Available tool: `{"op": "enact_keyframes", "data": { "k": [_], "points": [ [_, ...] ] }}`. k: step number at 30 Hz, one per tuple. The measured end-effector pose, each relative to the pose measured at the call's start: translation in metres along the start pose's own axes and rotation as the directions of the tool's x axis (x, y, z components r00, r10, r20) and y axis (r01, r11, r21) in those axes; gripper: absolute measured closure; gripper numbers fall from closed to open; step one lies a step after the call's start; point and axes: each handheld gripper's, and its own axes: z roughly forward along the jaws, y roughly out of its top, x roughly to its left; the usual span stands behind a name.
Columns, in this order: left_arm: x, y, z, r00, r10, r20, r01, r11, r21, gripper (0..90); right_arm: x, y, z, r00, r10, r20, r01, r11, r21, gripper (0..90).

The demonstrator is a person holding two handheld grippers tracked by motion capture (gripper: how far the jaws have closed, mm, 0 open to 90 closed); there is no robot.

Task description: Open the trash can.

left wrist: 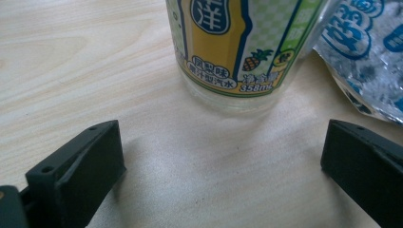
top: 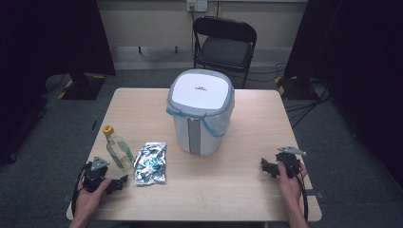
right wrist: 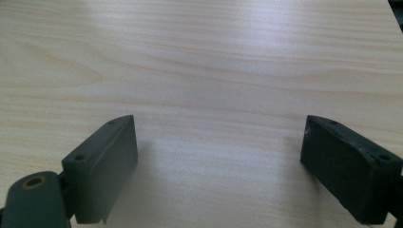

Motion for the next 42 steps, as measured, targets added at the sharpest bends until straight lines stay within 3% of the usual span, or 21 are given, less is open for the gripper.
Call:
{"op": "enact_keyframes", "data": {
  "k": [7,8,13,18,19,21,25,26,28,34,37,42],
  "points": [
    [0.001,0.001,0.000,1.0000,-0.007,-0.005,0.007,1.0000,0.001,0.4,0.000,0.000,0.000,1.0000,0.000,0.002,0.000,1.000,-0.001,10.9],
    [0.000,0.001,0.000,0.9996,-0.025,-0.015,0.024,0.9997,-0.010,2.1,0.000,0.000,0.000,1.0000,0.000,0.003,0.000,1.000,-0.001,11.0],
    [0.001,0.001,-0.004,0.9995,-0.024,-0.018,0.024,0.9995,-0.022,13.7,0.003,-0.001,-0.001,1.0000,-0.005,-0.005,0.005,1.000,0.001,11.5],
    [-0.001,0.000,-0.009,0.9999,-0.017,-0.002,0.017,0.9998,-0.014,16.6,0.007,0.000,-0.002,0.9991,-0.028,-0.030,0.028,1.000,0.005,13.1],
    [0.000,0.000,-0.011,0.9997,-0.019,0.017,0.019,0.9998,-0.005,16.4,0.008,0.000,-0.003,0.9991,-0.029,-0.031,0.030,1.000,0.009,13.5],
    [0.002,-0.001,-0.016,0.9987,-0.036,0.035,0.036,0.9993,-0.008,17.1,0.010,0.000,-0.003,0.9978,-0.043,-0.050,0.043,0.999,0.006,13.1],
    [0.003,-0.003,-0.024,0.9974,-0.068,0.025,0.069,0.9968,-0.040,18.6,0.015,0.001,-0.003,0.9965,-0.058,-0.061,0.058,0.998,0.007,14.9],
    [0.001,-0.002,-0.029,0.9940,-0.095,0.053,0.099,0.9928,-0.067,19.0,0.016,0.001,-0.003,0.9961,-0.057,-0.068,0.058,0.998,0.007,15.5],
    [-0.003,0.000,-0.032,0.9925,-0.103,0.067,0.108,0.9904,-0.086,19.1,0.019,0.001,-0.003,0.9947,-0.065,-0.080,0.065,0.998,0.003,15.5],
    [-0.021,0.004,-0.038,0.9917,-0.064,0.112,0.075,0.9919,-0.102,20.3,0.032,0.004,-0.006,0.9896,-0.101,-0.102,0.102,0.995,0.003,15.4],
    [-0.031,0.006,-0.041,0.9944,-0.045,0.096,0.055,0.9929,-0.105,22.6,0.038,0.007,-0.007,0.9877,-0.098,-0.122,0.098,0.995,-0.005,15.9],
    [-0.042,0.011,-0.044,0.9903,-0.024,0.137,0.040,0.9920,-0.120,23.3,0.047,0.012,-0.010,0.9823,-0.099,-0.159,0.097,0.995,-0.019,16.0]
  ]
}}
